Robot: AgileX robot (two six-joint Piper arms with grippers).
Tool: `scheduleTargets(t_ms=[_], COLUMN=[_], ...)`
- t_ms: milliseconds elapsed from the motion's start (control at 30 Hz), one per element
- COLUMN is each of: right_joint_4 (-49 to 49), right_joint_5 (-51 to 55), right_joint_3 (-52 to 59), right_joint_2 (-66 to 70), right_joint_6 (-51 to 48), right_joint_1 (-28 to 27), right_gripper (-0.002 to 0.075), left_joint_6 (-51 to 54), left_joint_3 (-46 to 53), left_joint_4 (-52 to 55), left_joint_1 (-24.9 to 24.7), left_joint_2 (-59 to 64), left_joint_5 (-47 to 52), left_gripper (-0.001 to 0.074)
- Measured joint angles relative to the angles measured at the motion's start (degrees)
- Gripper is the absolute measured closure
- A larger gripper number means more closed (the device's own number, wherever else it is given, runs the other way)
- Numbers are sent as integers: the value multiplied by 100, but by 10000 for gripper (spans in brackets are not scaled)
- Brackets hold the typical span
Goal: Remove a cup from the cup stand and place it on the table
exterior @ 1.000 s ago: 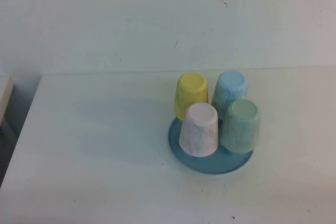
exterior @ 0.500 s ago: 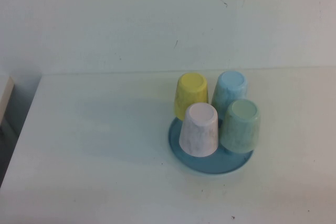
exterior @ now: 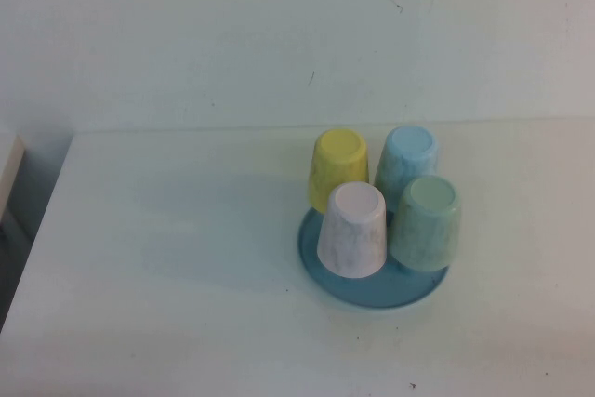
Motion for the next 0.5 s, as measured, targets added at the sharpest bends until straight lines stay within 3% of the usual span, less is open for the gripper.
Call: scheduleTargets(t_ms=[167,367,500], right_joint_4=[0,0,0], right_joint_5=[0,0,0], right_joint_3=[0,0,0], right_joint_2=[0,0,0], right_joint_6=[0,0,0], right_joint_1=[0,0,0], right_gripper=[727,727,727], left_joint_6=[-34,-689,-505], left_joint_3=[21,22,22], left_joint_4=[-470,-3704,-4592], left_joint_1=[0,0,0], left_joint_2=[0,0,0], left_joint_5=[-154,-828,-1503], left_gripper=[738,738,738])
